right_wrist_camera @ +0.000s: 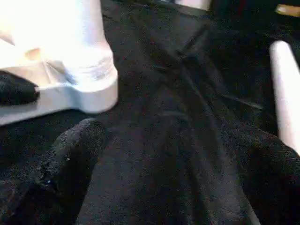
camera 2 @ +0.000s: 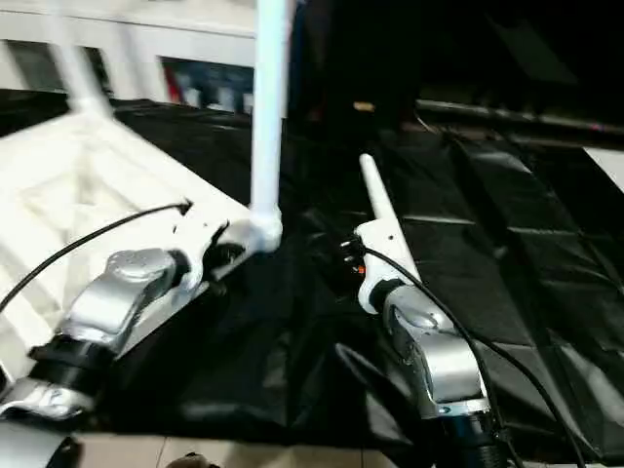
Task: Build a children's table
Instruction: Rotate leg to tighten
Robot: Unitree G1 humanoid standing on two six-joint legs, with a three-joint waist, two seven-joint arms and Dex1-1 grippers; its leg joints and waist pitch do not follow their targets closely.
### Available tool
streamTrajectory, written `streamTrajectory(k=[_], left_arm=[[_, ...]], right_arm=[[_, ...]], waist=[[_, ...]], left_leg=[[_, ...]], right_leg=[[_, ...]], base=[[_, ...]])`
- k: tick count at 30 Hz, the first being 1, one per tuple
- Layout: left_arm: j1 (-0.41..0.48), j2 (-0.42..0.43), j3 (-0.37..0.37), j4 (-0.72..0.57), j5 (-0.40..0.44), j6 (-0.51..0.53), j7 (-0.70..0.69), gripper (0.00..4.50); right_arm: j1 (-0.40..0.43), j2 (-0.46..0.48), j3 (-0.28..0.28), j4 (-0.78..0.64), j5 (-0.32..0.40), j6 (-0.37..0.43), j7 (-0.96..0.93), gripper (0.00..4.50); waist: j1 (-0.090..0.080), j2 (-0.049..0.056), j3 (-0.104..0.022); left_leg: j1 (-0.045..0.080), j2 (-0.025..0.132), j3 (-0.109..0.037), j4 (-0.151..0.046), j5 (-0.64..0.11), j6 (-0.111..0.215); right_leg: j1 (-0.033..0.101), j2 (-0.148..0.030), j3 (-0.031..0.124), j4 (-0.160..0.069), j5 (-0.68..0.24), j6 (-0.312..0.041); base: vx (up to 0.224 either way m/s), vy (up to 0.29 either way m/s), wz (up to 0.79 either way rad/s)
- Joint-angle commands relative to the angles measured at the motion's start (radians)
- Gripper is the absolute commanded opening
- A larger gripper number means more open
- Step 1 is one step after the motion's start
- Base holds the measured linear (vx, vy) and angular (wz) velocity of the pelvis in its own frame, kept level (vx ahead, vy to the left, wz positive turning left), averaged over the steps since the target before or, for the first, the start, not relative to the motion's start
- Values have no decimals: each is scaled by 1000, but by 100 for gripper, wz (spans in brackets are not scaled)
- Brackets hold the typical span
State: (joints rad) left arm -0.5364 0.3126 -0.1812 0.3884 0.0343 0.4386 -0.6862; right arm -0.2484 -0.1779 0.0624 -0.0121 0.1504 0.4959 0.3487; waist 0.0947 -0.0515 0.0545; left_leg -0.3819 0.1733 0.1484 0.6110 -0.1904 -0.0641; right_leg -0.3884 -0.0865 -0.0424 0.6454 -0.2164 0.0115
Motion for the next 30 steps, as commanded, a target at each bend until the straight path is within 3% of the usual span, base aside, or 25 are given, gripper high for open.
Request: streamTrajectory(k=[1,3,4,5,6,7,8,11,20,23,30], left_arm=[[-2,14,-53,-56,-3,-65,-109,0],[1,23,-64,-61,-2,-81,-135,0],[7,38,-85,-74,-5,-95,-181,0],[12,47,-98,-83,-8,-100,-209,0],[18,67,-123,-96,-8,-114,-255,0],[21,94,-158,-104,0,-133,-304,0],[21,99,-165,-104,2,-137,-311,0],[11,129,-204,-89,12,-181,-387,0],[0,140,-234,-76,-14,-239,-487,0],[-5,130,-247,-65,-13,-261,-518,0],[-12,127,-252,-58,-7,-270,-540,0]], right_arm=[[-19,-22,-29,19,35,-10,36,445],[-21,-26,-33,22,41,-11,44,445],[-23,-38,-35,30,50,-23,76,445],[-25,-46,-36,36,55,-31,98,445],[-26,-68,-28,43,58,-46,143,445],[-25,-107,-4,54,54,-77,215,445],[-25,-115,2,56,52,-84,230,445],[-28,-190,60,96,45,-151,379,445],[-84,-259,136,208,15,-252,553,445],[-132,-238,156,294,-35,-323,527,445],[-141,-209,155,319,8,-332,584,445]], waist=[[4,9,-51],[8,8,-51],[16,0,-51],[22,4,-52],[24,-2,-52],[29,2,-51],[32,-2,-52],[49,0,-52],[58,0,-63],[54,-4,-63],[50,-5,-62]], left_leg=[[35,49,-6,-96,-317,-40],[35,51,-5,-98,-322,-48],[35,50,-2,-98,-318,-44],[36,52,0,-98,-311,-44],[36,53,2,-98,-306,-42],[35,55,4,-99,-301,-42],[36,55,6,-98,-298,-39],[37,56,12,-101,-311,-41],[23,54,11,-96,-227,-22],[23,53,15,-95,-223,-23],[24,56,13,-98,-237,-13]], right_leg=[[25,-61,41,-103,-304,-163],[21,-61,41,-103,-308,-155],[20,-63,41,-105,-320,-143],[17,-66,42,-104,-316,-141],[15,-65,42,-105,-313,-139],[14,-66,42,-102,-303,-139],[14,-65,41,-103,-300,-137],[11,-65,43,-100,-272,-140],[27,-65,38,-85,-142,-176],[28,-65,38,-85,-146,-188],[28,-64,37,-87,-165,-192]], base=[[-58,-5,8],[0,0,0],[0,0,0],[0,0,0],[0,0,0],[0,0,0],[0,0,0],[0,0,0],[0,0,0],[0,0,0],[0,0,0]])
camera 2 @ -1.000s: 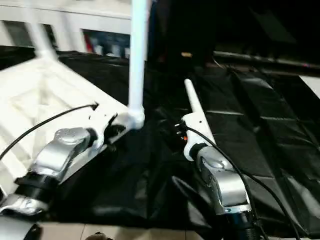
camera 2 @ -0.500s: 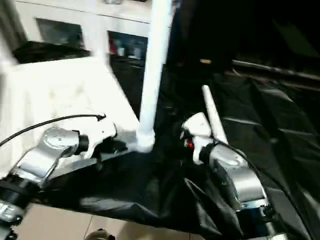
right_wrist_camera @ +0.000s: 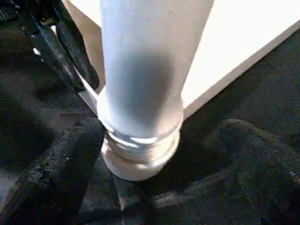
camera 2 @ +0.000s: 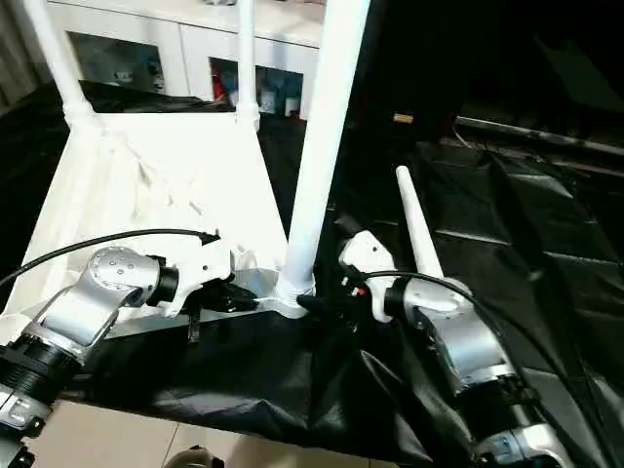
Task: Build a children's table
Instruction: Rotate leg to tighten
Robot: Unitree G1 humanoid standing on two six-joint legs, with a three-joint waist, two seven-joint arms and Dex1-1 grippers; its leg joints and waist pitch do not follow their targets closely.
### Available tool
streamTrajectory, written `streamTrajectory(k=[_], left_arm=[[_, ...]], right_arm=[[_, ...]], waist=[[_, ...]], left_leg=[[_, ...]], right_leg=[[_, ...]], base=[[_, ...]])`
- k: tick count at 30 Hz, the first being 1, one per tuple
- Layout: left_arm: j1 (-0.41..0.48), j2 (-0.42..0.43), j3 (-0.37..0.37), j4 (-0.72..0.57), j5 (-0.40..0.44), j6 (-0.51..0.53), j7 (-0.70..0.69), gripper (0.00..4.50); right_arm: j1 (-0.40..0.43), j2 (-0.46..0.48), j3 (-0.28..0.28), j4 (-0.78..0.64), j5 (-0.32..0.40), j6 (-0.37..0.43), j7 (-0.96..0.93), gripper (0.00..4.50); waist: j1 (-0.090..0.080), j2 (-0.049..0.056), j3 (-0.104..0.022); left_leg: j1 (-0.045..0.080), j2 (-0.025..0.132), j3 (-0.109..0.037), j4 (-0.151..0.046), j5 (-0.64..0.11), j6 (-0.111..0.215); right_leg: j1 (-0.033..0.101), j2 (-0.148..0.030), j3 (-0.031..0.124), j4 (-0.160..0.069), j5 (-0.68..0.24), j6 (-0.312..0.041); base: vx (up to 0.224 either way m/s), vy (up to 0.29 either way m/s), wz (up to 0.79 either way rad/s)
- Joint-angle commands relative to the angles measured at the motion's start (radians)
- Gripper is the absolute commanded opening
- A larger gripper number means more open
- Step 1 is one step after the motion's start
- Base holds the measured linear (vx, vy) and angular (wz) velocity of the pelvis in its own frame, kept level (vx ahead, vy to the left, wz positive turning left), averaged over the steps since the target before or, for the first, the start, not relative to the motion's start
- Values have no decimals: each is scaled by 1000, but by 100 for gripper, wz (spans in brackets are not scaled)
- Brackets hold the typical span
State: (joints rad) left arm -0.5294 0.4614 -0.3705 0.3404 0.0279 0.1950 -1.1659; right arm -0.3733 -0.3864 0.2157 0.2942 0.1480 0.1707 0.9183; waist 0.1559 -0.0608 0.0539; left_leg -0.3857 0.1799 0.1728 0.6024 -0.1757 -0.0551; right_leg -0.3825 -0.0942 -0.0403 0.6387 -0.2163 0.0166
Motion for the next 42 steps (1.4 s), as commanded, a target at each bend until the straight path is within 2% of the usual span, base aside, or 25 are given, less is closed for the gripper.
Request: streamTrajectory(k=[1,7,8,9,12,20,29,30,31,32,33,34,35,37,39,40,42], left_arm=[[-19,-21,-62,-10,-1,-26,-60,0],[-23,-14,-72,-2,12,-37,-72,0],[-23,-13,-73,1,16,-40,-72,0],[-23,-12,-73,3,18,-41,-71,0],[-24,-7,-73,6,28,-44,-69,0],[-21,9,-74,14,33,-43,-73,0],[-20,12,-73,15,33,-41,-74,0],[-19,12,-73,15,33,-41,-75,0],[-25,-5,-57,48,35,-8,-38,0],[-31,-21,-44,75,36,14,-6,0],[-37,-37,-31,99,35,33,23,0],[-50,-66,-13,134,39,64,81,0],[-56,-79,-5,149,40,76,107,0],[-80,-119,11,199,57,111,196,0],[-91,-135,14,219,66,124,234,0],[-114,-177,30,260,72,162,314,0],[-147,-239,52,313,76,213,418,0]], right_arm=[[-16,0,2,13,10,-6,14,445],[-51,29,14,92,7,-59,50,445],[-58,32,17,104,4,-62,55,445],[-62,34,19,110,2,-63,58,417],[-71,38,23,129,-3,-70,72,404],[-96,58,28,185,-2,-100,96,327],[-97,60,29,190,-2,-103,98,322],[-98,60,29,191,-2,-103,98,292],[-103,89,9,223,2,-97,47,292],[-105,112,-11,248,5,-88,-1,284],[-107,135,-28,270,6,-79,-51,279],[-109,169,-51,306,3,-71,-134,279],[-111,185,-60,324,0,-70,-172,276],[-130,235,-84,390,-17,-63,-307,274],[-142,255,-92,419,-28,-59,-367,274],[-172,297,-108,479,-41,-43,-490,274],[-219,359,-135,556,-45,-28,-652,274]], waist=[[-11,5,-61],[-10,5,-61],[-10,0,-60],[-11,2,-61],[-11,0,-60],[-16,-4,-57],[-19,-4,-57],[-19,-4,-57],[-22,-15,-56],[-24,-8,-55],[-25,-14,-53],[-26,-10,-53],[-29,-11,-52],[-34,-16,-52],[-49,-17,-51],[-58,-14,-52],[-66,-12,-52]], left_leg=[[27,50,-12,-90,-248,-20],[28,50,-10,-90,-248,-18],[28,50,-10,-90,-246,-17],[26,50,-11,-90,-242,-17],[26,51,-11,-91,-239,-15],[28,52,-11,-94,-271,-23],[27,52,-12,-96,-275,-26],[27,53,-13,-97,-275,-26],[27,53,-10,-95,-273,-23],[27,50,-9,-96,-277,-28],[27,50,-10,-98,-289,-34],[29,50,-14,-100,-318,-54],[33,51,-17,-102,-355,-72],[32,53,-21,-105,-395,-86],[32,50,-26,-106,-440,-102],[32,52,-28,-106,-449,-106],[34,49,-31,-107,-475,-116]], right_leg=[[23,-55,35,-80,-159,-199],[22,-57,34,-79,-149,-212],[22,-56,34,-80,-151,-211],[24,-58,34,-79,-157,-211],[23,-57,34,-79,-160,-208],[20,-59,34,-84,-206,-202],[20,-59,35,-84,-206,-201],[20,-59,34,-84,-206,-200],[18,-58,35,-86,-208,-199],[15,-59,36,-86,-229,-202],[13,-61,36,-91,-259,-197],[12,-63,35,-93,-310,-187],[8,-65,35,-99,-352,-175],[6,-66,33,-102,-394,-157],[1,-68,32,-108,-460,-143],[0,-70,33,-110,-477,-137],[-5,-67,29,-113,-491,-130]], base=[[0,0,0],[0,0,0],[0,0,0],[0,0,0],[0,0,0],[0,0,0],[0,0,0],[0,0,0],[0,0,0],[0,0,0],[0,0,0],[0,0,0],[0,0,0],[0,0,0],[0,0,0],[0,0,0],[0,0,0]])
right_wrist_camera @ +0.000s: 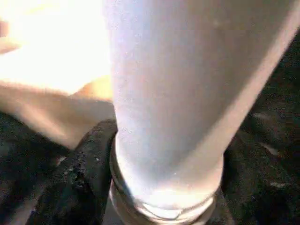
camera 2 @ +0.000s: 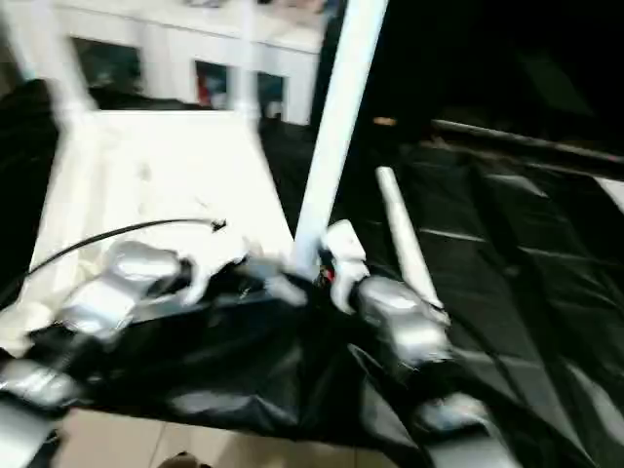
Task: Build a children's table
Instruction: Rotate leg to tighten
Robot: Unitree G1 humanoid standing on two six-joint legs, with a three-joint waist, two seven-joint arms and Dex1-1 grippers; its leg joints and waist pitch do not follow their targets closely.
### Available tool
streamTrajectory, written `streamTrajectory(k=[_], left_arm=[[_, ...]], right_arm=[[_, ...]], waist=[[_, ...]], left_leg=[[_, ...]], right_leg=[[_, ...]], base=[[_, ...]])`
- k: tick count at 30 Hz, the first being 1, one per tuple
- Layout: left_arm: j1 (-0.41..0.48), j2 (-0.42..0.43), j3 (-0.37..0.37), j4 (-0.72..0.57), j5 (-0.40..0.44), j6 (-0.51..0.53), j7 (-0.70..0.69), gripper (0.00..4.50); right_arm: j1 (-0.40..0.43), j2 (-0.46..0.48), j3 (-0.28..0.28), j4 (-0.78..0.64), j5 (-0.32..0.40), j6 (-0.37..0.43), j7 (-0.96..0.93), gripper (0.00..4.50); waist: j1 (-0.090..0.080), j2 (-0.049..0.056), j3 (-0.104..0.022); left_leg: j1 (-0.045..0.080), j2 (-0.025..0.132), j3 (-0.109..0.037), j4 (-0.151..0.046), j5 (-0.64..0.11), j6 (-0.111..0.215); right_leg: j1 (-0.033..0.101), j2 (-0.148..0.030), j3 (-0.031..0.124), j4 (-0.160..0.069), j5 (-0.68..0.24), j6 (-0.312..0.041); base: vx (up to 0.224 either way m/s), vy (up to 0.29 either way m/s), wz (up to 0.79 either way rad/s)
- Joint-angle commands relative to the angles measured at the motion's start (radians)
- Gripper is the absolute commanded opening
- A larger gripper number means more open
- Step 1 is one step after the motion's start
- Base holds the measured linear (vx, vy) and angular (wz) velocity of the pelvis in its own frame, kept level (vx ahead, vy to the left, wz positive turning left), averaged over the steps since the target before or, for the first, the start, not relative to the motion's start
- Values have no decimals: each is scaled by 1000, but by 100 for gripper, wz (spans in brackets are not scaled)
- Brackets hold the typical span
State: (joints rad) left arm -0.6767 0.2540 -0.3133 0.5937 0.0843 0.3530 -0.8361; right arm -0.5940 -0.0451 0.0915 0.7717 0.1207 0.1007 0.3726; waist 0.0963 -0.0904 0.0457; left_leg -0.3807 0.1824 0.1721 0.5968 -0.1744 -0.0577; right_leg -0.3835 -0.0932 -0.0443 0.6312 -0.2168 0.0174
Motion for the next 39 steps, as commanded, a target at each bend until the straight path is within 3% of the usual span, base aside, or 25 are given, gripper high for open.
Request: streamTrajectory(k=[1,3,5,9,12,13,16,18,19,21,22,24,25,26,30,33,34,39], left_arm=[[-12,-53,-1,79,23,69,118,0],[-32,-84,-6,111,40,75,162,0],[-46,-113,-16,131,52,69,183,0],[-54,-127,-21,143,56,57,180,0],[-54,-121,-31,145,58,40,155,0],[-49,-109,-39,138,59,26,135,0],[-38,-77,-50,120,61,-2,83,0],[-38,-77,-50,120,61,-2,83,0],[-33,-64,-51,112,59,-5,63,0],[-17,-24,-62,80,51,-35,-10,0],[-6,-3,-70,59,44,-58,-57,0],[0,11,-75,47,40,-76,-88,0],[15,38,-87,20,32,-98,-149,0],[17,42,-89,15,31,-102,-158,0],[69,114,-113,-94,-25,-138,-332,0],[74,123,-115,-108,-30,-137,-348,0],[83,136,-117,-130,-39,-134,-375,0],[100,161,-115,-163,-47,-133,-413,0]], right_arm=[[-18,40,-26,108,-13,47,-160,274],[-53,76,-48,151,-1,40,-218,274],[-76,105,-52,162,5,22,-205,343],[-94,115,-51,169,1,7,-183,376],[-105,102,-44,170,-13,-9,-158,391],[-100,84,-37,150,-18,-12,-133,405],[-68,27,-24,78,-25,-3,-53,419],[-68,27,-24,78,-25,-3,-53,419],[-51,0,-17,46,-29,0,-22,419],[-1,-79,4,-53,-29,10,78,419],[23,-116,13,-104,-23,18,139,419],[36,-136,19,-133,-18,22,176,419],[59,-176,35,-186,-10,24,255,419],[62,-182,38,-195,-9,24,268,419],[107,-278,99,-315,28,52,485,419],[110,-287,105,-329,36,63,508,419],[112,-298,117,-339,41,74,541,419],[112,-315,145,-346,25,78,610,419]], waist=[[-12,18,-44],[-17,21,-45],[-20,21,-45],[-17,20,-52],[-13,15,-53],[-10,14,-52],[-7,14,-52],[-5,12,-54],[-2,14,-56],[1,20,-56],[8,17,-56],[9,17,-58],[9,25,-59],[9,22,-60],[17,27,-57],[18,25,-55],[21,17,-53],[22,17,-52]], left_leg=[[33,46,-32,-101,-502,-117],[35,46,-34,-100,-527,-113],[35,46,-34,-104,-540,-106],[23,47,-28,-110,-439,-87],[21,46,-22,-107,-386,-71],[27,46,-19,-104,-402,-60],[22,48,-19,-104,-387,-56],[20,49,-16,-103,-350,-51],[20,50,-14,-103,-301,-45],[20,47,-13,-101,-282,-36],[15,49,-11,-100,-234,-18],[15,48,-8,-95,-200,-6],[16,48,-9,-97,-197,-9],[16,49,-9,-96,-196,-6],[25,55,-4,-95,-206,4],[28,54,-1,-94,-203,3],[28,55,0,-96,-223,-6],[28,56,1,-98,-238,-17]], right_leg=[[-7,-67,32,-109,-501,-122],[-9,-67,31,-115,-497,-113],[-8,-63,30,-117,-455,-112],[7,-59,32,-103,-287,-135],[11,-59,34,-99,-235,-144],[5,-61,36,-106,-286,-143],[8,-62,36,-108,-302,-141],[12,-62,37,-104,-260,-146],[15,-60,35,-99,-199,-163],[18,-57,34,-98,-167,-168],[29,-55,34,-91,-94,-172],[29,-51,33,-82,-33,-189],[29,-53,33,-80,-28,-198],[32,-52,31,-82,-25,-202],[30,-50,33,-78,-11,-230],[26,-49,32,-76,-10,-240],[26,-52,33,-80,-56,-239],[23,-54,33,-82,-102,-223]], base=[[0,0,0],[0,0,0],[0,0,0],[0,0,0],[0,0,0],[0,0,0],[0,0,0],[0,0,0],[0,0,0],[0,0,0],[0,0,0],[0,0,0],[0,0,0],[0,0,0],[0,0,0],[0,0,0],[0,0,0],[0,0,0]])
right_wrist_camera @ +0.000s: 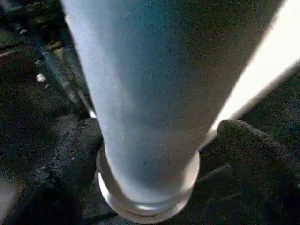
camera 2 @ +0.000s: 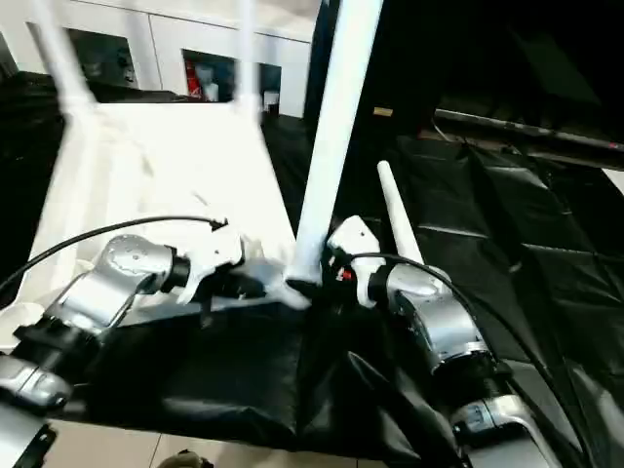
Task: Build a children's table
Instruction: Rotate leg to tighten
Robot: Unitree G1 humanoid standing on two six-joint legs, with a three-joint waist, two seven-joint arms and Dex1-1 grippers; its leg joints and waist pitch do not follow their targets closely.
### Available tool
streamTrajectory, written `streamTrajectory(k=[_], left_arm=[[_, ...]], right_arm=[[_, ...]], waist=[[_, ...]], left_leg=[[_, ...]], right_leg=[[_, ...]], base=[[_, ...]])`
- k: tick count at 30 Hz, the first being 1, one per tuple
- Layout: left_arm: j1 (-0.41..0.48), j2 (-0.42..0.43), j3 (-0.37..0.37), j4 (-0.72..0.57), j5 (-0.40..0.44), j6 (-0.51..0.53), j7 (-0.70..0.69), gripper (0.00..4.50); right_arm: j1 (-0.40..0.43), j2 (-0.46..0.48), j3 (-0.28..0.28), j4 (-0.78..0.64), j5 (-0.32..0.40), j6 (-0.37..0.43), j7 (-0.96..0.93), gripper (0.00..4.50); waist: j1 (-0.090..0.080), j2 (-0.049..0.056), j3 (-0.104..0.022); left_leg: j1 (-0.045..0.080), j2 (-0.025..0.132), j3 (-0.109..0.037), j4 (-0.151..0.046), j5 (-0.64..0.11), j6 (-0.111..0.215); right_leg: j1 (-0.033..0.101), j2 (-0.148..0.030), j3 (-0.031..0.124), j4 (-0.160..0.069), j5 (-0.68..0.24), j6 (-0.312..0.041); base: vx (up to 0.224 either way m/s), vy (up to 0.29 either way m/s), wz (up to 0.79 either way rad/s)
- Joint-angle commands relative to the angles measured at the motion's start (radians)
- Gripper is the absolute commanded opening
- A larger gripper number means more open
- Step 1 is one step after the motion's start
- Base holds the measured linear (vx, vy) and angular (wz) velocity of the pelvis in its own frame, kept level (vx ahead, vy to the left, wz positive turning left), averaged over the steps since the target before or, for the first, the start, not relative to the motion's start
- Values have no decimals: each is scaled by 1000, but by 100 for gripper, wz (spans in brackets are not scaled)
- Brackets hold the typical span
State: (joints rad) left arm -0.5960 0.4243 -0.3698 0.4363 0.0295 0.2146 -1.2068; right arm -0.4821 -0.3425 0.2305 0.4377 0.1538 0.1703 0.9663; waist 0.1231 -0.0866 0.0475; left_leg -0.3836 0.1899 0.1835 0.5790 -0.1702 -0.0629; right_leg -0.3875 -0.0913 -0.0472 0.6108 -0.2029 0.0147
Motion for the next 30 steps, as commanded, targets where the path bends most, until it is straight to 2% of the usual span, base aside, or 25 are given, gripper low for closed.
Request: streamTrajectory(k=[1,2,6,8,15,18,19,20,21,22,23,24,25,26,28,30], left_arm=[[25,1,-56,-13,6,3,-50,0],[25,1,-56,-13,6,3,-50,0],[30,9,-51,-22,6,8,-56,0],[32,12,-50,-29,6,14,-53,0],[42,18,-46,-39,6,21,-47,0],[41,19,-43,-36,9,26,-40,0],[30,10,-31,-14,18,44,-1,0],[30,10,-31,-14,18,44,-1,0],[22,-1,-20,0,21,60,28,0],[9,-20,-1,22,24,80,77,0],[-3,-34,8,42,31,90,114,0],[-6,-37,10,47,32,92,123,0],[-37,-70,29,99,49,112,212,0],[-51,-86,37,123,56,121,251,0],[-101,-140,72,208,66,164,388,0],[-121,-165,85,239,68,180,439,0]], right_arm=[[-6,-17,11,-4,-14,6,22,419],[-6,-17,11,-4,-14,6,22,394],[-16,-14,21,6,-16,7,37,382],[-16,-13,24,5,-18,10,45,349],[-10,-3,26,4,-15,18,55,290],[-13,5,24,17,-17,15,51,282],[-24,31,-3,52,-13,13,-1,277],[-24,31,-3,52,-13,13,-1,276],[-33,48,-21,80,-15,8,-48,276],[-48,77,-49,128,-25,-4,-136,276],[-58,97,-67,157,-27,-1,-193,275],[-60,102,-71,164,-27,0,-206,275],[-82,150,-113,228,-26,9,-342,274],[-91,172,-131,254,-25,12,-403,274],[-114,238,-172,322,-20,20,-565,274],[-125,267,-182,348,-21,18,-622,274]], waist=[[-5,11,-54],[-5,10,-54],[-6,8,-56],[-7,5,-57],[-10,5,-57],[-10,6,-57],[-11,5,-57],[-13,6,-56],[-13,5,-55],[-18,2,-52],[-18,2,-52],[-19,3,-51],[-24,1,-50],[-30,2,-48],[-38,1,-51],[-39,2,-51]], left_leg=[[30,47,-11,-80,-240,-15],[29,47,-11,-80,-239,-16],[28,46,-10,-77,-208,-10],[28,46,-9,-75,-194,-4],[28,45,-9,-74,-190,-2],[29,45,-9,-74,-191,-4],[29,45,-8,-74,-190,-5],[28,45,-8,-75,-197,-8],[28,44,-9,-75,-207,-11],[27,43,-9,-79,-244,-31],[27,43,-9,-79,-244,-31],[31,44,-11,-81,-285,-50],[31,45,-16,-83,-318,-63],[31,43,-17,-84,-339,-77],[32,43,-24,-85,-367,-93],[30,42,-26,-86,-368,-94]], right_leg=[[27,-56,36,-62,-123,-217],[28,-57,36,-61,-125,-216],[30,-57,36,-58,-98,-216],[30,-56,36,-56,-83,-219],[31,-55,35,-55,-83,-223],[31,-56,35,-55,-91,-222],[30,-55,35,-55,-90,-222],[29,-56,36,-56,-97,-225],[29,-56,36,-58,-113,-224],[25,-58,38,-62,-177,-219],[25,-58,38,-62,-177,-219],[21,-61,38,-70,-255,-202],[22,-64,37,-75,-318,-183],[14,-64,38,-78,-357,-171],[14,-66,36,-81,-403,-153],[14,-66,35,-85,-402,-142]], base=[[0,0,0],[0,0,0],[0,0,0],[0,0,0],[0,0,0],[0,0,0],[0,0,0],[0,0,0],[0,0,0],[0,0,0],[0,0,0],[0,0,0],[0,0,0],[0,0,0],[0,0,0],[0,0,0]])
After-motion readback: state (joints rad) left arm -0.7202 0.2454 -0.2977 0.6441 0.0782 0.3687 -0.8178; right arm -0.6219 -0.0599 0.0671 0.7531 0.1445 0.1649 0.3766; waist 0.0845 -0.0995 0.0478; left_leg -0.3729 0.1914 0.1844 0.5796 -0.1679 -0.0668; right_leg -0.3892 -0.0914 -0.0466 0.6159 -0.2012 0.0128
